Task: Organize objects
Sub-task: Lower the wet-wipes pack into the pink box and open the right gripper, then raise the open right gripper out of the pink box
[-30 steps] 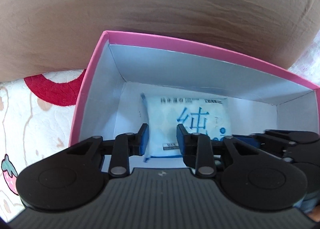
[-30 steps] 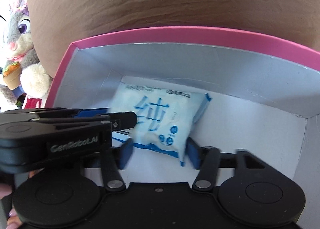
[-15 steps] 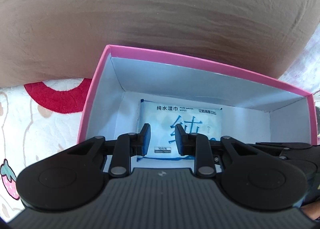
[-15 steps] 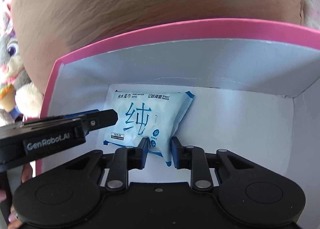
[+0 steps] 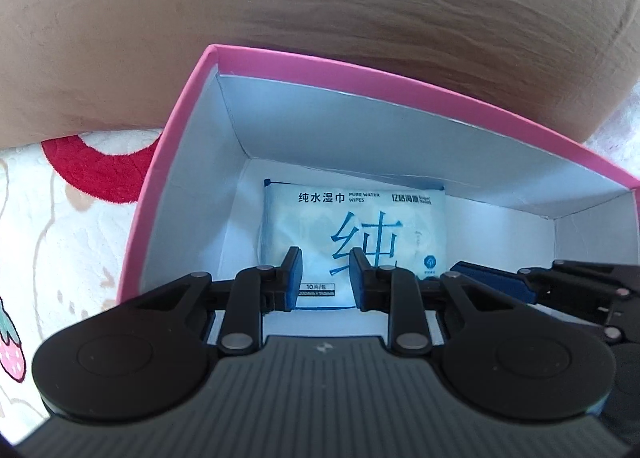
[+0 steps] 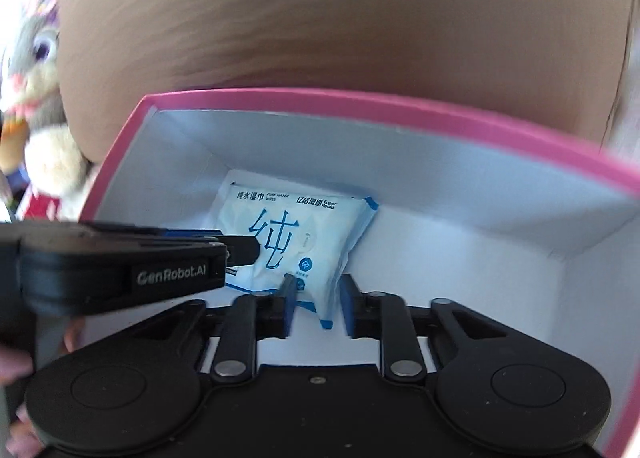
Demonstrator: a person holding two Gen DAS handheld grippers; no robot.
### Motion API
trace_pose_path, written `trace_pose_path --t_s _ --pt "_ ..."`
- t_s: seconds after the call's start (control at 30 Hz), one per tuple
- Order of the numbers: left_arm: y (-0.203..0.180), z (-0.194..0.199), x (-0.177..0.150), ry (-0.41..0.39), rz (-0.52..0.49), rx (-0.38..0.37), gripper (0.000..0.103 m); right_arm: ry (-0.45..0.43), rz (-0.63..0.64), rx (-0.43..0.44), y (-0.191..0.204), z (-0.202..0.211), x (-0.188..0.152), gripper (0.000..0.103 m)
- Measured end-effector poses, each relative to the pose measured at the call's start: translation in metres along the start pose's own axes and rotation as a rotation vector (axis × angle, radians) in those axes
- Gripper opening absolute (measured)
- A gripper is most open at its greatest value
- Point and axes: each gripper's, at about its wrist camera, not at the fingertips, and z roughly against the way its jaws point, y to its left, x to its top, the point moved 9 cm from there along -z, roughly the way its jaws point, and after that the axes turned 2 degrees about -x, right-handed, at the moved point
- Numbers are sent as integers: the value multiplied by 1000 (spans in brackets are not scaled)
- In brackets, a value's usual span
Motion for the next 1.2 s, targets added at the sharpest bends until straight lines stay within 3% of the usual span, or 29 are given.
trace_pose_path --t_s 0.2,0.43,0.57,0.77,0.93,1.2 --pt "-9 -2 0 -26 -40 33 25 27 10 -23 -6 -9 1 8" --pt "-11 1 3 -44 -32 23 24 26 -103 69 -7 -18 7 8" --pt "-7 11 1 -48 -18 9 24 29 -65 40 -5 -12 9 15" --pt "-12 37 -13 -60 -101 -18 25 -7 81 29 8 35 0 15" --pt "6 76 -18 -87 -123 -59 25 -58 126 18 -6 85 -13 16" --pt "-25 129 -29 -115 -199 -58 31 -129 151 32 24 115 -35 23"
